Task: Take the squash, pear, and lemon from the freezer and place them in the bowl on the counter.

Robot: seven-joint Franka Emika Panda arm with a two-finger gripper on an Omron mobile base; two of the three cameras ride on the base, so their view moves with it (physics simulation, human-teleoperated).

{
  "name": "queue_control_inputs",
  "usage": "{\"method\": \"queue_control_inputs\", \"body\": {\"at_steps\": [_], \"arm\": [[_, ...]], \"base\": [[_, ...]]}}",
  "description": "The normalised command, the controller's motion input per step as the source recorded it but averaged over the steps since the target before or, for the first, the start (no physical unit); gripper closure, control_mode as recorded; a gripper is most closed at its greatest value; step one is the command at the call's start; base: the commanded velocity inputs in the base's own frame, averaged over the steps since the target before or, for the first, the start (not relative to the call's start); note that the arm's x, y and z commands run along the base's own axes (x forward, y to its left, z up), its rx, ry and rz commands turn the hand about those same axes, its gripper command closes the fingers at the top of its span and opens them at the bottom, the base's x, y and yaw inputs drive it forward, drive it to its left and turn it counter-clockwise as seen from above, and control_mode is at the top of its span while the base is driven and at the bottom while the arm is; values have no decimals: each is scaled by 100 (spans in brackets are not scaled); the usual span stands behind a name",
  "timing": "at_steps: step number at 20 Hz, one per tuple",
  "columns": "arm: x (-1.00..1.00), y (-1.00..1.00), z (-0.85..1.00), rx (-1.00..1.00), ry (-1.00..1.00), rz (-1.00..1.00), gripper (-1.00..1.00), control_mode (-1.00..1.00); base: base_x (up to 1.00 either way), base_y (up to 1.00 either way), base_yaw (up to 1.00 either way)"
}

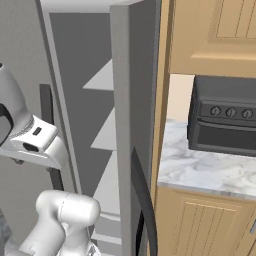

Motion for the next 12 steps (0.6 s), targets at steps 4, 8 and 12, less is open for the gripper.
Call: {"method": "queue_control_inputs", "body": {"at_steps": [4, 8, 12], "arm": [[0, -15, 0, 0, -16, -7, -100, -100], [-9, -25, 2, 0, -23, -14, -100, -100], [0, -20, 23, 0, -13, -17, -100, -100]], "base": [[0, 0, 0], [0, 0, 0], [0, 0, 0]]}}
